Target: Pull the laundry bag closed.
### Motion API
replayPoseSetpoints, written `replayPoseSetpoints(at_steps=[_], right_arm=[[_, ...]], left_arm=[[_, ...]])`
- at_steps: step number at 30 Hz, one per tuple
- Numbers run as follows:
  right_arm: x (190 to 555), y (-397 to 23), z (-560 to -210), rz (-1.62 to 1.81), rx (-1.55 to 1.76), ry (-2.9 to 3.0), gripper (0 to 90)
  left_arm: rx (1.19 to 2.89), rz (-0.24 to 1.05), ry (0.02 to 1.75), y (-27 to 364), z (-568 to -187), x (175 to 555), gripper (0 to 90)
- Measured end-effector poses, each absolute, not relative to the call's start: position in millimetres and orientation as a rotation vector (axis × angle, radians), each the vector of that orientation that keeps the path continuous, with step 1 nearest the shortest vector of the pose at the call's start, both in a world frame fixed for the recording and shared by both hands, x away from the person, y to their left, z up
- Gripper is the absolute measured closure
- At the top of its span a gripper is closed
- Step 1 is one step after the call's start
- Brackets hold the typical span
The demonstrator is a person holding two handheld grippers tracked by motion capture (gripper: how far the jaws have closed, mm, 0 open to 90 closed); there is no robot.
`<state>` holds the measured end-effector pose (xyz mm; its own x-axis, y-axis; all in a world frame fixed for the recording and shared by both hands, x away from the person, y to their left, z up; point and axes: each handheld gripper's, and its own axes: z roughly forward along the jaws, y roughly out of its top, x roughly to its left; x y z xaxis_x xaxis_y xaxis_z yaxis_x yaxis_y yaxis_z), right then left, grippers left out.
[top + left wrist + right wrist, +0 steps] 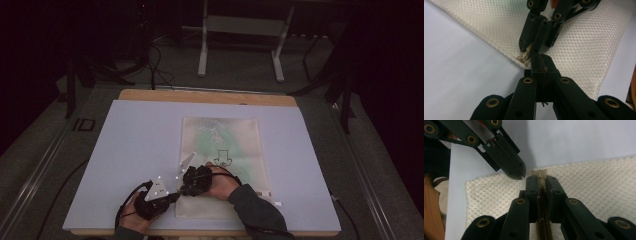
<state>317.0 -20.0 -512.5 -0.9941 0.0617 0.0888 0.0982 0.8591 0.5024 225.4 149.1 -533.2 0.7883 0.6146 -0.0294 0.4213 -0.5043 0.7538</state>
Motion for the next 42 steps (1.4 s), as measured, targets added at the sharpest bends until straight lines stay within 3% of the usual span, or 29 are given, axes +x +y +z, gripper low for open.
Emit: replayPoseSetpoints(at_steps=[12,42], right_arm=[[316.8,-20.4,-513.2,-0.812,-0.123,-2.960,81.8],[308.8,-39.4,-510.5,-0.765,-0.016,-3.019,82.5]], left_arm=[[2.240,0.343,0.692,142.5,-536.5,224.7,89.3],[2.275,0.381,0.792,133.3,-533.8,222.1,90.0]])
